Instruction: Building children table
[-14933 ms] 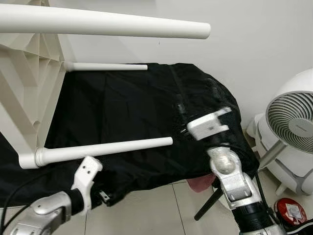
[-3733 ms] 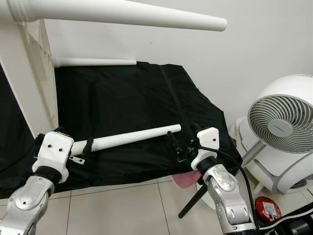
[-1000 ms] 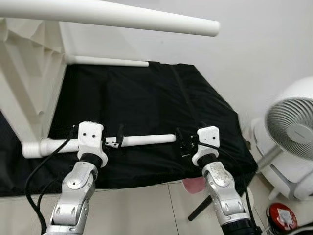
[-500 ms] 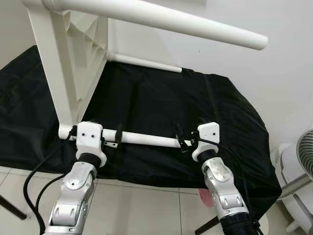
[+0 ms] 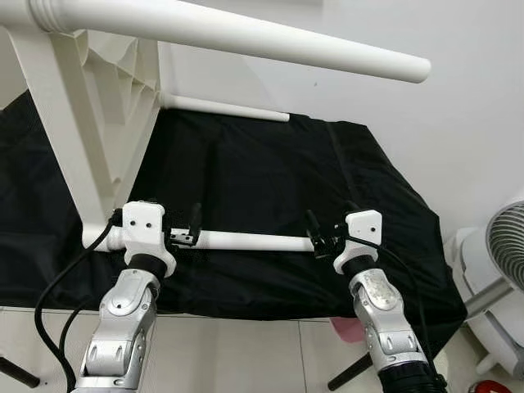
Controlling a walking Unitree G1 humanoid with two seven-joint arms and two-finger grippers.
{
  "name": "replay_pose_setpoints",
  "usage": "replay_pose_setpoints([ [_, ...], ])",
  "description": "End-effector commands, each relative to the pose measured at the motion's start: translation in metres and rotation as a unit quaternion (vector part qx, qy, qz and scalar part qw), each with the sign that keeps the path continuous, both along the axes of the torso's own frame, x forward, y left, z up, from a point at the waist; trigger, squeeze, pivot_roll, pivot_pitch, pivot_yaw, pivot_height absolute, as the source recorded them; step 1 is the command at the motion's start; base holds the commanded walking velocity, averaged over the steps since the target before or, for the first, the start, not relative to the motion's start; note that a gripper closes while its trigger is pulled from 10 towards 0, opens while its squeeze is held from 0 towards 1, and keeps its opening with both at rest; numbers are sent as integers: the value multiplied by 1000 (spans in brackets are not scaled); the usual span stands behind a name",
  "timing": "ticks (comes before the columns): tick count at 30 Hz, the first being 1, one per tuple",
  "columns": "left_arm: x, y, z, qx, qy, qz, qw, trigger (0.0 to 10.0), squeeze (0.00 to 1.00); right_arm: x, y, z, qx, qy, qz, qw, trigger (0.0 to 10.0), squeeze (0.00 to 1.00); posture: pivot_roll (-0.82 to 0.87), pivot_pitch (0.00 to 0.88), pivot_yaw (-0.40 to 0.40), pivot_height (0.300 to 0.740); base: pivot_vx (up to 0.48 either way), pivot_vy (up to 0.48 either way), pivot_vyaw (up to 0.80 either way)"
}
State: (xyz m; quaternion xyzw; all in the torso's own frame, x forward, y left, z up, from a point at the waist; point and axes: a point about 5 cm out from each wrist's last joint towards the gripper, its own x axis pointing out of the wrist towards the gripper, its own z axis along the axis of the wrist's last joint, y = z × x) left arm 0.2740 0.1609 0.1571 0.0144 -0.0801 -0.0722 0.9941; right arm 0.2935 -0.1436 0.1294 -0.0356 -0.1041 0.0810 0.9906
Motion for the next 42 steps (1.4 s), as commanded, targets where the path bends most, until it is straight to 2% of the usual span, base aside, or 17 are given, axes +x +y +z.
replay_pose_setpoints([
  [1, 0, 0, 1, -3, 3, 1, 1000, 10000, 0, -1, -2, -1, 4, -3, -6, 1000, 10000, 0, 45, 0, -116, 740, 0, 292, 0],
  [6, -11, 1, 1, 9, -1, 19, 1000, 10000, 0, -3, -10, -3, 4, -3, -18, 1000, 10000, 0, 44, 0, -110, 740, 0, 294, 0],
  [9, -24, -6, -1, 9, 0, 18, 1000, 10000, 0, -4, -14, -4, 3, -2, -25, 1000, 10000, 0, 49, 0, -117, 740, 0, 295, 0],
  [11, -26, -8, -1, 9, 1, 16, 1000, 10000, 0, -4, -15, -4, 3, -2, -25, 1000, 10000, 0, 49, 0, -117, 740, 0, 292, 0],
  [12, -29, -14, -2, 15, 2, 4, 1000, 10000, 0, -4, -15, -4, 3, -1, -25, 1000, 10000, 0, 57, 0, -123, 740, 0, 292, 0],
  [18, -34, -22, -1, 9, 1, -8, 1000, 10000, 0, -1, -12, -4, 1, -2, -16, 1000, 10000, 0, 72, 0, -132, 740, 0, 298, 0],
  [30, -42, -14, -3, 23, 8, 11, 1000, 10000, 0, -1, -6, -6, 2, 0, -6, 1000, 10000, 0, 86, 0, -138, 740, 0, 259, 0],
  [33, -42, -15, -5, 49, 6, 4, 999, 10000, 0, -1, -4, -4, 3, -3, -1, 1000, 10000, 0, 84, 0, -139, 740, 0, 0, 0],
  [38, -41, -18, -9, 70, 17, -12, 997, 10000, 0, -1, -1, 0, -2, -10, 6, 1000, 10000, 0, 81, 0, -135, 740, 0, 0, 0],
  [42, -40, -17, -9, 67, 20, -19, 997, 10000, 0, -1, -3, 7, -10, -20, 13, 1000, 10000, 0, 73, 0, -125, 740, 0, 0, 0],
])
